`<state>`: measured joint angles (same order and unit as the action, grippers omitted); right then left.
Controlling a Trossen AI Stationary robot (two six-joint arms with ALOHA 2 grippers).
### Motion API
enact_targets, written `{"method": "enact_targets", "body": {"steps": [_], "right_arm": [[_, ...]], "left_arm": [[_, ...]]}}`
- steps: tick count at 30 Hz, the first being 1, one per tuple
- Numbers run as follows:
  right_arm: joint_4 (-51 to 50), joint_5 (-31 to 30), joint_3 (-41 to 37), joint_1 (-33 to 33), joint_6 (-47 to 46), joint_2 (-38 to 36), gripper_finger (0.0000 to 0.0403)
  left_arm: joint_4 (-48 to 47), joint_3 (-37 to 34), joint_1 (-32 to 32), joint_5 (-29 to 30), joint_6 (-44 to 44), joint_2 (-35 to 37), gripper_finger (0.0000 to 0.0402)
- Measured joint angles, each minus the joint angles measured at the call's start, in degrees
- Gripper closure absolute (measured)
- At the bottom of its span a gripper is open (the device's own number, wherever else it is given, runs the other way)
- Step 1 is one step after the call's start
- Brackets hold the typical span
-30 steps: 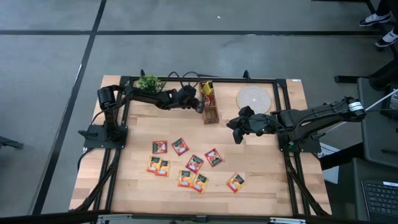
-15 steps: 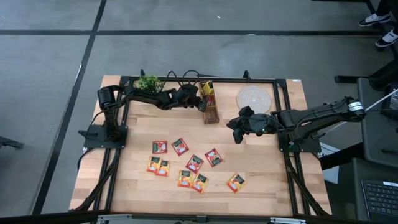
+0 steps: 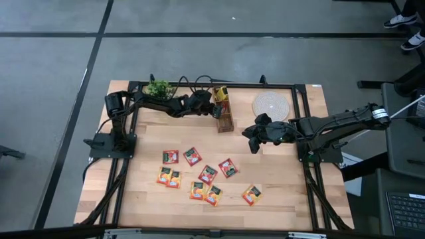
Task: Pick & Place Tea
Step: Put the red tea bag into the middle section of the wooden organizer
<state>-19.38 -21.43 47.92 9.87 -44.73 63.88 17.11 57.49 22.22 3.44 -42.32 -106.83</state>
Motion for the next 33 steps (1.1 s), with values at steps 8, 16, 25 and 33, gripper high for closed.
{"method": "enact_targets", "body": {"steps": [8,16,25,33], "right_arm": [[0.24,0.02,0.00,0.00,-0.02,0.00,0.0393],[0.92,0.01,-0.02,0.02,-1.45,0.02,0.0393],[1.64,0.02,-0.02,0.09,-1.25,0.02,0.0393],[1.62,0.02,-0.02,0.09,0.65,0.03,0.0393]], "left_arm": [[1.02,2.27,-1.29,-1.11,-1.95,-3.12,0.0400],[-0.41,10.83,-3.66,-2.31,-1.63,-7.76,0.0400],[-0.80,12.74,-3.23,-2.24,2.54,-5.32,0.0400],[-3.41,12.72,-3.81,-8.55,12.06,0.59,0.0400]]}}
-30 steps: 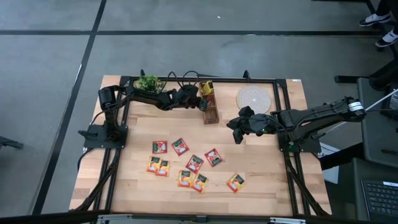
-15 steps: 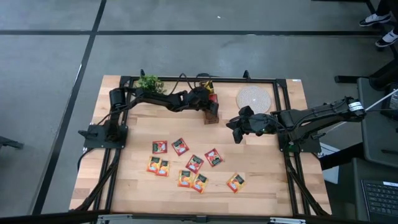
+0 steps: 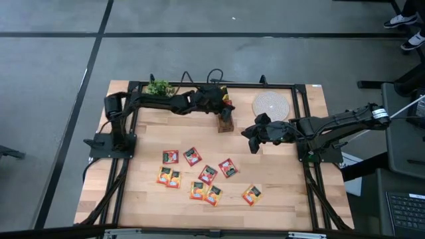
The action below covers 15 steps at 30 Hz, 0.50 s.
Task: Pick & Place Tea
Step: Put the red tea bag into the middle section of the wooden organizer
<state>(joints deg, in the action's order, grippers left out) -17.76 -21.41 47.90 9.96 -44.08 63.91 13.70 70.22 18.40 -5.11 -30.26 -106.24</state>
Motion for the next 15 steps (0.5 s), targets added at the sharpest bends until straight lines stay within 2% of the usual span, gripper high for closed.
{"method": "enact_targets", "body": {"steps": [3,6,15], "right_arm": [[0.06,0.05,0.00,0.02,0.74,0.00,0.0393],[0.13,0.28,0.00,0.02,0.92,-0.01,0.0393],[0.37,0.48,0.00,0.02,0.90,-0.01,0.0393]], "left_arm": [[-4.50,-0.13,-1.38,0.54,3.81,2.56,0.0396],[-4.78,-2.57,-3.00,1.53,5.99,5.49,0.0393],[4.54,-18.47,-10.18,7.32,2.11,15.67,0.0387]]}}
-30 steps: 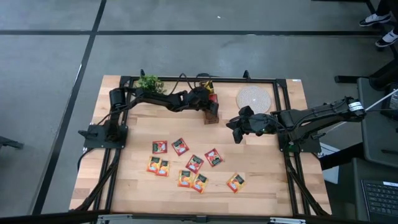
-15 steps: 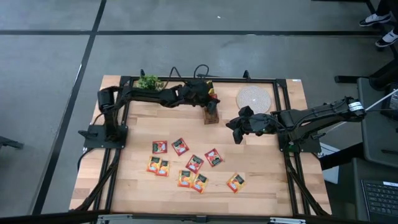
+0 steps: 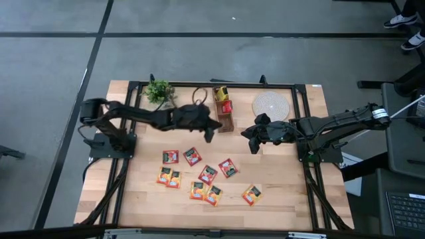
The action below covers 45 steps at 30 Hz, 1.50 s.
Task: Pick & Place Tea
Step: Put the red tea bag into the middle section of the wooden organizer
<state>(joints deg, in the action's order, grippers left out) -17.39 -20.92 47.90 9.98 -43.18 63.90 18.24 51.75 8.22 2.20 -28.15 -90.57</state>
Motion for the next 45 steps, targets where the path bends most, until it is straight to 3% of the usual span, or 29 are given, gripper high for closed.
{"method": "enact_targets", "body": {"steps": [5,11,17,21,25,30,36,45], "right_arm": [[0.00,0.08,0.00,0.00,-0.04,0.00,0.0393],[0.14,1.44,0.00,0.00,-0.25,0.00,0.0393],[0.17,1.59,0.00,0.02,-1.70,0.00,0.0393],[0.42,1.59,0.00,0.02,-3.17,0.00,0.0393],[0.44,1.57,0.00,0.04,-4.59,0.00,0.0393],[0.48,1.57,0.00,0.04,-4.74,0.00,0.0393],[0.50,1.55,0.00,0.04,-4.79,0.00,0.0393],[0.83,0.30,0.00,0.07,-4.72,0.20,0.0393]], "left_arm": [[1.07,-6.73,-3.51,1.24,-5.61,7.23,0.0367],[-4.53,-9.60,-5.96,-5.69,-12.73,13.15,0.0293],[-5.09,-9.62,-7.74,-6.41,-14.54,13.38,0.0203],[-5.13,-9.64,-7.38,-5.93,-16.52,13.21,0.0167],[-4.71,-9.63,-6.29,-5.85,-19.62,13.21,0.0156],[-5.78,-9.62,-6.01,-12.18,-22.19,13.21,0.0154],[-16.56,-9.57,-7.52,-19.32,-21.23,15.86,0.0153],[-41.74,-9.58,-12.31,-10.61,-19.32,25.26,0.0155]]}}
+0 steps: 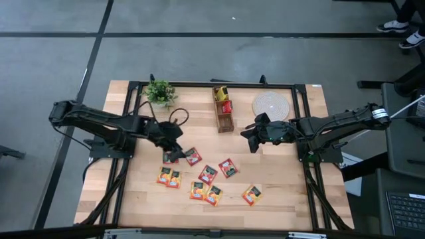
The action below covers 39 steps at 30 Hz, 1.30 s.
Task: Pick & Place Tea
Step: Put the red tea bag into the middle section of the wooden organizer
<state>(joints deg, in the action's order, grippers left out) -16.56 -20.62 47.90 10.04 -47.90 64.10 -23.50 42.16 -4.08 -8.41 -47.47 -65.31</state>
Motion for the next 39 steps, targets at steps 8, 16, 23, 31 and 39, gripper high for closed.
{"method": "enact_targets", "body": {"steps": [8,16,23,31,39], "right_arm": [[0.00,-0.79,0.00,0.00,0.22,0.00,0.0393],[-0.13,-0.83,0.00,0.00,0.36,0.02,0.0393],[-0.13,-0.93,0.00,0.00,0.35,0.02,0.0393],[-0.10,-0.94,0.00,0.00,-0.12,0.02,0.0393],[-0.22,-0.92,0.00,0.00,-1.33,0.02,0.0393]], "left_arm": [[-18.31,-0.01,-6.40,11.30,-7.09,4.89,0.0155],[-21.20,-0.01,-9.71,14.11,-8.44,3.12,0.0155],[-24.86,-0.01,-12.45,17.27,-4.97,-2.61,0.0155],[-24.60,-0.01,-16.08,17.79,2.28,-9.74,0.0155],[-24.97,-0.01,-16.82,19.07,1.71,-17.41,0.0155]]}}
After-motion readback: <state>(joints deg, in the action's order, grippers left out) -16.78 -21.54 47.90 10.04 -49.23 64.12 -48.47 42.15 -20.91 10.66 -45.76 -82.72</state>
